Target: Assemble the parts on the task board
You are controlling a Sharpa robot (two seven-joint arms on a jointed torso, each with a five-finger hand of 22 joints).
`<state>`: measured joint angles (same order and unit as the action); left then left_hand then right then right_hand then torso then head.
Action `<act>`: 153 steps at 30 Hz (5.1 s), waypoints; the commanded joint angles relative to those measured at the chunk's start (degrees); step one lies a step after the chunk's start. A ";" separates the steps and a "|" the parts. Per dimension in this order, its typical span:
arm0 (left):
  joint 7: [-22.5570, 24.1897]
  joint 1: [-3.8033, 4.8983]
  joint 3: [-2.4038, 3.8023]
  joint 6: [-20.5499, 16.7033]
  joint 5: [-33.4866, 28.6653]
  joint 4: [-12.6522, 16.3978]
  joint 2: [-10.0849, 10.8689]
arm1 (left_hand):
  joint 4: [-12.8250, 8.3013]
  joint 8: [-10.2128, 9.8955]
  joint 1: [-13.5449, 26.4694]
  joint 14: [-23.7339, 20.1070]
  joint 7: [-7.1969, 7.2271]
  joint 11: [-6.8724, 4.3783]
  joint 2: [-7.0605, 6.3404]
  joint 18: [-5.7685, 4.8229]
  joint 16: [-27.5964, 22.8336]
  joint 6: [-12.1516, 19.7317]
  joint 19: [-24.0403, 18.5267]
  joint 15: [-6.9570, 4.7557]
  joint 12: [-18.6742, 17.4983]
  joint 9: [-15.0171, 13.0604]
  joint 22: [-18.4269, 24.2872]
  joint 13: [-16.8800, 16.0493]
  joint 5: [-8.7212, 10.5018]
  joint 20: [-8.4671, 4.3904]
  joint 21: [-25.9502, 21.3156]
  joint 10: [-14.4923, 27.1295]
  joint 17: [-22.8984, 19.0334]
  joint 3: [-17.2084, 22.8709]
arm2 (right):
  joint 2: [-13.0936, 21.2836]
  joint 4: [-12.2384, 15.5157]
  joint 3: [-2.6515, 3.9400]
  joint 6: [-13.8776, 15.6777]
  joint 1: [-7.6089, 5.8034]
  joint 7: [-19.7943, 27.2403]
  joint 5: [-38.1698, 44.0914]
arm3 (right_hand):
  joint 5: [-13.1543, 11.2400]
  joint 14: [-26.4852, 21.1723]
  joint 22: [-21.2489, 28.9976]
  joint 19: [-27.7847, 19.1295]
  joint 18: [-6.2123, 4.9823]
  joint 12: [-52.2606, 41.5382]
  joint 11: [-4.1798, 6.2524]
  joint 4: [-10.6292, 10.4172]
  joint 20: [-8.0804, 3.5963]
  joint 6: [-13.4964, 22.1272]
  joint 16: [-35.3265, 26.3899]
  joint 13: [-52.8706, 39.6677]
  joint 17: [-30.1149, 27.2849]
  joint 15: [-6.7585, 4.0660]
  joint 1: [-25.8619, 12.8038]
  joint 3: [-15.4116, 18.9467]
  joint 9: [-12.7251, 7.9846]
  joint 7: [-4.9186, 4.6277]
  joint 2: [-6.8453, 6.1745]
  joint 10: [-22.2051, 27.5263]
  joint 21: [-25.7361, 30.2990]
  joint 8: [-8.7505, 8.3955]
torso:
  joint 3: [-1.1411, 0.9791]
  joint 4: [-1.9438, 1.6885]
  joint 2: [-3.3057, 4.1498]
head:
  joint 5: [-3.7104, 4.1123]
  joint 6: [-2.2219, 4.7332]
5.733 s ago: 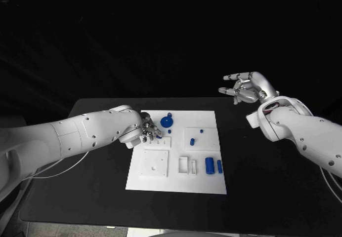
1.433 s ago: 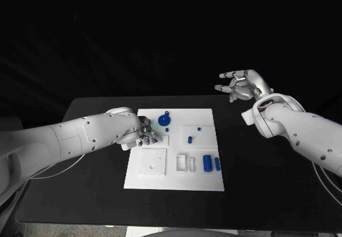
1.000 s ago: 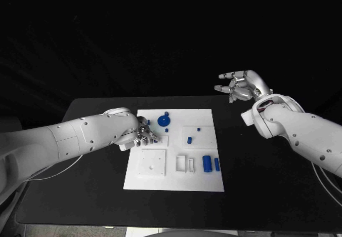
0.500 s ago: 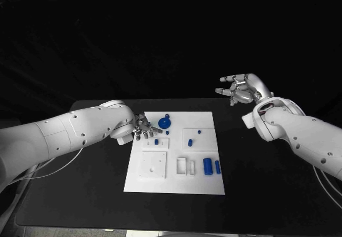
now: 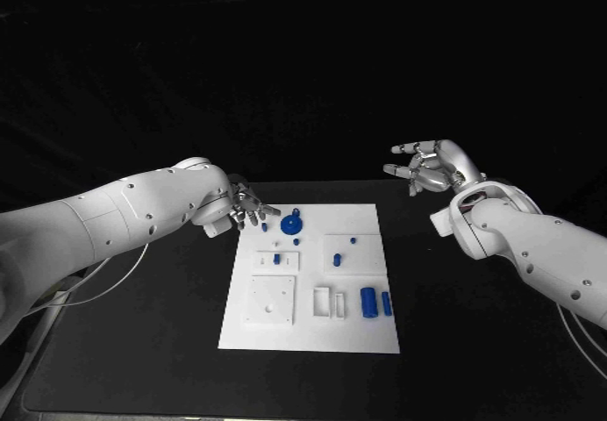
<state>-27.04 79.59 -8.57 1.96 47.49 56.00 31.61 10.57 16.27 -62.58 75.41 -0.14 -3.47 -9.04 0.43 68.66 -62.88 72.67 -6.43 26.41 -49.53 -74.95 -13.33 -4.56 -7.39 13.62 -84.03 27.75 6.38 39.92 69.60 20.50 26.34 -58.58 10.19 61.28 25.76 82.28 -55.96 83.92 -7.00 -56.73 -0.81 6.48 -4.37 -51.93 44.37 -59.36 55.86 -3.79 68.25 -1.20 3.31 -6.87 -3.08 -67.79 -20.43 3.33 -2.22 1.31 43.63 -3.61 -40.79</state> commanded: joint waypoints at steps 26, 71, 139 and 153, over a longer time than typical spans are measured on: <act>5.65 0.33 -0.27 9.92 9.04 -18.49 -7.72 | 0.22 7.11 1.43 -2.56 0.64 -0.01 1.64 -0.43 3.59 3.31 -0.95 0.15 2.33 -8.14 -1.03 -2.63 -7.53 0.36 0.60 1.73 -2.56 -0.65 | 0.26 2.11 0.08 -0.46 0.03 -0.03 -0.39 | 1.07 0.35 0.19 2.23 -0.99 -0.23 0.28 -0.58 -0.25 0.34 -0.18 -0.21 0.15 0.15 -0.66 0.26 0.04 -0.01 -0.11 -0.36 -0.53 0.00 | -0.61 2.17 2.28 | -2.11 1.59; 7.88 -3.03 -0.72 12.15 4.64 -22.83 -9.16 | 1.87 3.81 4.01 -4.02 -0.33 0.79 3.14 -0.43 3.78 4.03 -1.69 0.84 1.29 -3.91 -0.99 -1.62 -3.44 0.97 -0.58 3.01 -6.11 -0.70 | 0.09 2.39 0.25 -0.31 0.03 -0.21 -0.38 | 2.07 0.41 0.44 2.23 -0.99 -0.25 0.30 -1.52 -0.28 0.36 -0.10 -0.31 0.26 0.13 -0.71 0.31 0.04 0.00 -0.28 -0.44 -0.75 0.00 | -0.53 2.20 2.44 | -1.85 1.63; 5.10 -2.44 -0.49 8.99 -0.98 -17.43 -5.98 | -16.58 5.03 -3.17 -2.62 0.45 0.08 13.41 -0.43 4.34 3.46 -1.71 -0.04 -0.76 -4.40 -1.09 -0.86 -20.47 0.10 2.06 -0.26 -4.60 6.54 | 0.55 1.69 0.26 -0.24 0.03 -0.26 -0.83 | 2.39 0.48 0.68 2.21 -1.00 -0.36 0.32 -1.82 -0.30 0.33 0.09 -0.48 0.43 0.11 -0.74 0.41 0.04 0.01 -0.29 -0.60 -1.05 0.01 | -0.40 1.40 2.13 | -1.53 0.86; 1.08 0.09 -0.51 6.07 0.47 -1.81 1.92 | -17.79 4.67 -3.33 -1.86 0.60 -0.14 13.50 -0.43 4.34 2.42 -1.42 -0.24 -1.31 -4.39 -1.08 -0.84 -20.87 -0.14 2.73 -1.44 -3.87 7.09 | 0.49 0.38 0.27 -0.34 0.04 -0.15 -1.10 | 2.76 0.49 0.75 2.22 -1.01 -0.34 0.32 -1.95 -0.30 0.38 0.05 -0.48 0.40 0.10 -0.79 0.40 0.04 0.02 -0.32 -0.59 -1.09 0.01 | 0.02 -0.01 1.46 | -1.43 -0.28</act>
<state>-24.09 79.49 -9.09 9.60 47.19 53.17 33.40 -3.96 21.12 -65.99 73.20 -0.91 -3.56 4.09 0.43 72.96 -58.55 71.25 -6.64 25.32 -53.99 -74.95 -14.11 -25.06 -7.19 16.06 -83.74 23.83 10.63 40.46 70.06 20.73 26.36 -58.57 9.70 60.42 28.18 82.29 -55.26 83.92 -6.95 -56.72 -0.61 4.82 -4.37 -51.93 44.37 -59.79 56.22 -3.79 68.03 -0.81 3.31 -6.87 -3.32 -68.00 -21.26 3.33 -2.35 1.63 45.24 -5.03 -40.95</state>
